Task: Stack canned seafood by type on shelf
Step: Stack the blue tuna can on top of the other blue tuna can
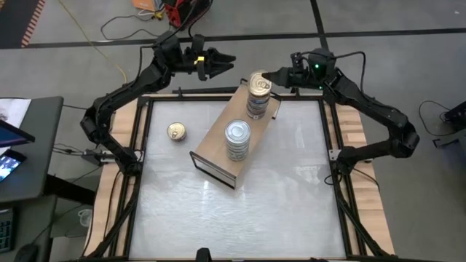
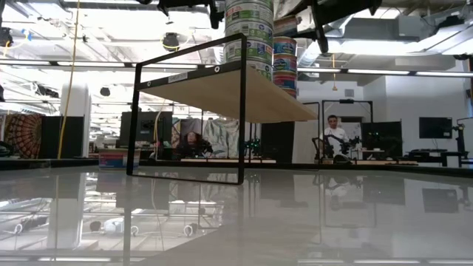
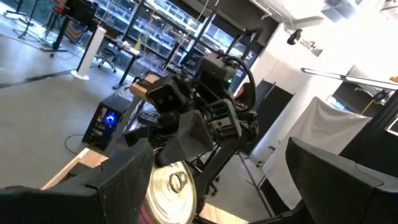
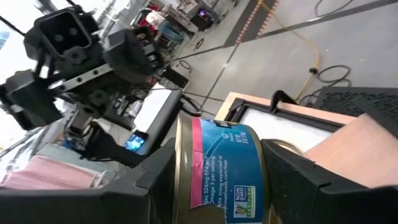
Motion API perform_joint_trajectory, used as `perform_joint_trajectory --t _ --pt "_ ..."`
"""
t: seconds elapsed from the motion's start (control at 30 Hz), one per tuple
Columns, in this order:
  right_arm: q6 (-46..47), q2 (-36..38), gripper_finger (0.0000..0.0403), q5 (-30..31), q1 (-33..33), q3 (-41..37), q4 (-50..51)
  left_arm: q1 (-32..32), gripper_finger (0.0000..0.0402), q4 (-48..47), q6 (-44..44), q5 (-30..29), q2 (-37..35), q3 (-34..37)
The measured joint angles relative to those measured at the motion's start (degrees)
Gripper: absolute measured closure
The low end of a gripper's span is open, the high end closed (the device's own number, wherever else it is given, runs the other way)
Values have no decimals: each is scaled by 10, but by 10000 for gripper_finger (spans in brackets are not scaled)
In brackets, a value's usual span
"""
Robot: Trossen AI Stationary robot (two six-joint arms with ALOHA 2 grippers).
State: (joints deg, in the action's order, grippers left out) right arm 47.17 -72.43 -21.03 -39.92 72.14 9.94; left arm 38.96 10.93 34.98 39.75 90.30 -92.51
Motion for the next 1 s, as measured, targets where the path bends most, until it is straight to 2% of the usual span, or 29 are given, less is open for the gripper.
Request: perform_joint_trajectory --t 0.53,0.8,1.0 --pt "-9 0 173 -12 -5 -2 14 1 49 -70 -27 -13 0 0" --pt "-22 -1 145 -12 -5 -2 21 1 49 -83 -39 -27 0 0" --pt "-27 -1 141 -12 -2 -2 21 1 49 -86 -36 -21 0 0"
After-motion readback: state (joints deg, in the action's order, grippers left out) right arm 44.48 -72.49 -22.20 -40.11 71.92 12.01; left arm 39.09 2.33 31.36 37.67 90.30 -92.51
